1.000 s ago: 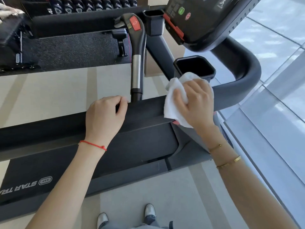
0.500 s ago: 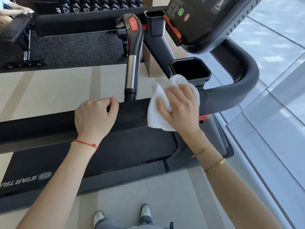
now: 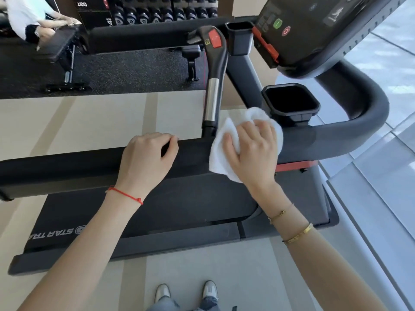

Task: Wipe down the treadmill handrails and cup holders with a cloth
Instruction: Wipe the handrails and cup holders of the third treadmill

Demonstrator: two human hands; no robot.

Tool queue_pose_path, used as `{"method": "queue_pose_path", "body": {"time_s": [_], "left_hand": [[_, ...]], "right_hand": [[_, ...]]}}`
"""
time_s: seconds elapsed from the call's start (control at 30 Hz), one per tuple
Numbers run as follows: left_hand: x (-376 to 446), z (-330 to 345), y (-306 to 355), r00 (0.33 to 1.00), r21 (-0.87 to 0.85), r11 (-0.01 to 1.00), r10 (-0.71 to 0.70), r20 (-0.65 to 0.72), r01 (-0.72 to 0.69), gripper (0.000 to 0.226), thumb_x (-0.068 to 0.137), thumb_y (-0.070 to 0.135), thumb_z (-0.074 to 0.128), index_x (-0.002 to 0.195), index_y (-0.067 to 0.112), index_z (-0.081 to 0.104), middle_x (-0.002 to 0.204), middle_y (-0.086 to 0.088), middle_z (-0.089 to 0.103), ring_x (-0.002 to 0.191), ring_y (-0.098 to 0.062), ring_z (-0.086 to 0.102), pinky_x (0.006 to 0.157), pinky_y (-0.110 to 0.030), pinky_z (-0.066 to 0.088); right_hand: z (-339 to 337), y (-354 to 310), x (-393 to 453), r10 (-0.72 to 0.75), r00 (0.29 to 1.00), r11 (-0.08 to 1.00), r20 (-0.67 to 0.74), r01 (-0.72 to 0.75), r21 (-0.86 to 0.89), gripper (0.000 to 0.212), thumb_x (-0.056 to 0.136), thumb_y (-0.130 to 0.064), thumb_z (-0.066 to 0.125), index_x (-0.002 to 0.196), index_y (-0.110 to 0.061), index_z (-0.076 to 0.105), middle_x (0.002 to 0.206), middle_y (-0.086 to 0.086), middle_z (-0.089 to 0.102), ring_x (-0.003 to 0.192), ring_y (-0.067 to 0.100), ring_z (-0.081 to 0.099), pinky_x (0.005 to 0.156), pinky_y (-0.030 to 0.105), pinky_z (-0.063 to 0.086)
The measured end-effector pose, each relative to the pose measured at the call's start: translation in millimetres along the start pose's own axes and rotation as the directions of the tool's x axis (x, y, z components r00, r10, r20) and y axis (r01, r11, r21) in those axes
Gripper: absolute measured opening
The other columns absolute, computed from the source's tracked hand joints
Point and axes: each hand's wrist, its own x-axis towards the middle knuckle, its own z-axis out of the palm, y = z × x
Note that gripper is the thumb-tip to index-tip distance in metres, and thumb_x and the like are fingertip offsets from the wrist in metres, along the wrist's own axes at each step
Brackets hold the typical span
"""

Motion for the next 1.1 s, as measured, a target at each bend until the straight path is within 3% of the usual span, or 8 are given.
{"method": "queue_pose_path", "body": {"time_s": [0.13, 0.27, 0.43, 0.8, 1.0, 1.1], "left_hand": [[-16.5, -27.4, -43.7, 0.999, 0.025, 0.999, -0.046, -0.007, 0.046, 0.027, 0.098, 0.020, 0.051, 0.091, 0.008, 0.074, 0.083, -0.005, 0.073, 0.078, -0.027, 0.064, 0.079, -0.041, 0.053], [-33.3, -48.3, -94.4, 0.993, 0.052, 0.993, -0.102, -0.053, 0.105, 0.023, 0.097, 0.013, 0.054, 0.089, 0.005, 0.074, 0.084, -0.007, 0.074, 0.083, -0.031, 0.065, 0.081, -0.047, 0.052], [-50.0, -65.8, -140.8, 0.993, 0.057, 0.995, -0.071, -0.096, 0.077, 0.023, 0.098, 0.013, 0.053, 0.095, 0.008, 0.075, 0.093, -0.003, 0.075, 0.086, -0.028, 0.069, 0.085, -0.049, 0.051], [-70.6, -96.5, -201.8, 0.974, 0.072, 0.980, -0.176, -0.145, 0.187, 0.030, 0.097, 0.020, 0.047, 0.095, 0.009, 0.074, 0.094, -0.003, 0.075, 0.090, -0.029, 0.068, 0.090, -0.047, 0.047], [-72.6, -102.0, -220.3, 0.989, 0.048, 0.991, -0.116, -0.095, 0.121, 0.026, 0.098, 0.020, 0.049, 0.094, 0.012, 0.073, 0.097, 0.001, 0.075, 0.090, -0.025, 0.067, 0.089, -0.042, 0.046], [-75.3, -104.3, -229.1, 0.981, 0.026, 0.988, -0.150, -0.120, 0.155, 0.024, 0.098, 0.019, 0.050, 0.092, 0.012, 0.072, 0.092, 0.001, 0.074, 0.087, -0.025, 0.066, 0.089, -0.038, 0.044]], "right_hand": [[21.5, -57.9, 0.8, -0.002, 1.000, 1.000, 0.020, 0.002, -0.005, 0.036, 0.093, -0.024, 0.054, 0.060, -0.010, 0.053, 0.063, 0.005, 0.054, 0.070, 0.028, 0.053, 0.068, 0.038, 0.042], [28.2, -77.9, -1.0, 0.019, 0.999, 0.996, 0.030, -0.017, -0.085, 0.036, 0.096, -0.025, 0.050, 0.065, -0.009, 0.058, 0.068, 0.005, 0.059, 0.076, 0.030, 0.057, 0.073, 0.040, 0.046], [34.0, -106.2, -2.9, 0.016, 0.999, 0.988, 0.048, -0.009, -0.153, 0.037, 0.098, -0.026, 0.047, 0.068, -0.009, 0.060, 0.070, 0.006, 0.060, 0.077, 0.030, 0.055, 0.074, 0.041, 0.047], [86.5, -271.5, -2.6, -0.063, 0.987, 0.994, 0.149, 0.049, 0.096, 0.036, 0.096, -0.031, 0.049, 0.071, -0.009, 0.063, 0.065, 0.005, 0.055, 0.063, 0.025, 0.043, 0.071, 0.041, 0.045], [82.5, -251.6, 3.2, -0.194, 0.965, 0.974, 0.179, 0.168, 0.150, 0.035, 0.096, -0.033, 0.052, 0.078, -0.009, 0.070, 0.070, 0.003, 0.063, 0.065, 0.025, 0.051, 0.071, 0.038, 0.046], [77.8, -239.8, 10.3, -0.118, 0.965, 0.990, 0.235, 0.098, 0.097, 0.039, 0.095, -0.033, 0.051, 0.065, -0.011, 0.064, 0.061, 0.003, 0.058, 0.063, 0.027, 0.051, 0.067, 0.040, 0.044]]}}
